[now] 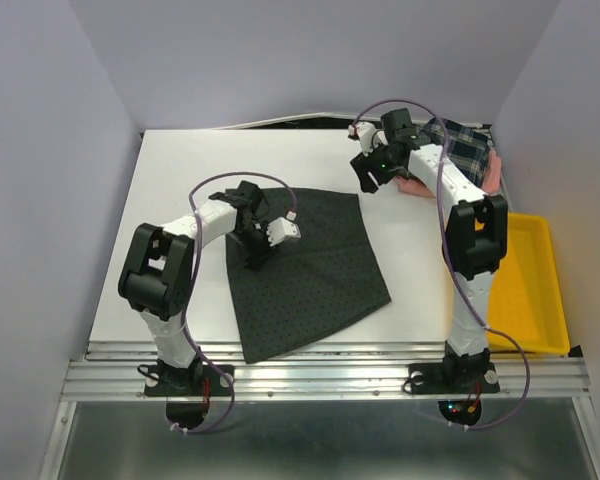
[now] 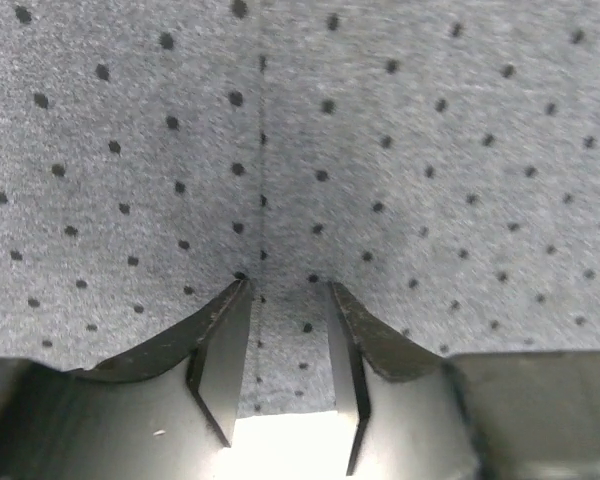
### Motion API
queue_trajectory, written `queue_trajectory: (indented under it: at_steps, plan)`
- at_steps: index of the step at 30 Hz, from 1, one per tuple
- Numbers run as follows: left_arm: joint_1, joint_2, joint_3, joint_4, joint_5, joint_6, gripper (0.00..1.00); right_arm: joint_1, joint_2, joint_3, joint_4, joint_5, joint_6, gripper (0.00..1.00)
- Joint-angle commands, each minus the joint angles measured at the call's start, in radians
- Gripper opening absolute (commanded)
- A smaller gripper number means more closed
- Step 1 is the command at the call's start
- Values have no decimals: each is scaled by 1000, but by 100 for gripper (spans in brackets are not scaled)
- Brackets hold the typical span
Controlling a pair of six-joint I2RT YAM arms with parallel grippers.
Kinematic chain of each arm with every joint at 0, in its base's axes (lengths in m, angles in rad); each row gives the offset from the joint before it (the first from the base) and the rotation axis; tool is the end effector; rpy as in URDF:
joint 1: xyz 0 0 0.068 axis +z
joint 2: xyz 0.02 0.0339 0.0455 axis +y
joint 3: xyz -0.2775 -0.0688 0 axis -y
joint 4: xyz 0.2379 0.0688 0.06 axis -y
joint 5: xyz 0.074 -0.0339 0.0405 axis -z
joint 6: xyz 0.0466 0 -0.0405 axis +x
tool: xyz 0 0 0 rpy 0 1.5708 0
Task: Fold and stack the skirts
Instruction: Fold the skirt
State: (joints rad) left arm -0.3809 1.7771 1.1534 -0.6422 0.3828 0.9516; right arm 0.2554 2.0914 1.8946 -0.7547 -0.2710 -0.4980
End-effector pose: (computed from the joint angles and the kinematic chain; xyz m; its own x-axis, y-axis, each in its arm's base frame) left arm 0.3093 -0.1426 0.1831 -0.1483 0.8731 -0.4644 0.9817 0.1868 0.0377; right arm 0.4536 0.1313 0.2697 -0.5041 -0.6073 -0.6141 -0.7223 0.6863 -0.0858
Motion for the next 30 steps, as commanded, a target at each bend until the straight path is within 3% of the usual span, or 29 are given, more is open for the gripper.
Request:
queue_trajectory:
  at_steps: [1, 8, 17, 30]
  plan:
    - [19, -71, 73, -74, 21, 30, 48, 19, 74, 150, -106, -82, -43, 65]
    - [158, 79, 493, -103, 177, -94, 52, 19, 237, 297, -117, -114, -80, 63]
    - [286, 382, 865, -92, 67, -261, 52, 19, 329, 287, -129, -113, -191, 61]
    - [293, 554, 939, -5, -10, -284, 50, 19, 389, 255, -83, -80, -197, 48]
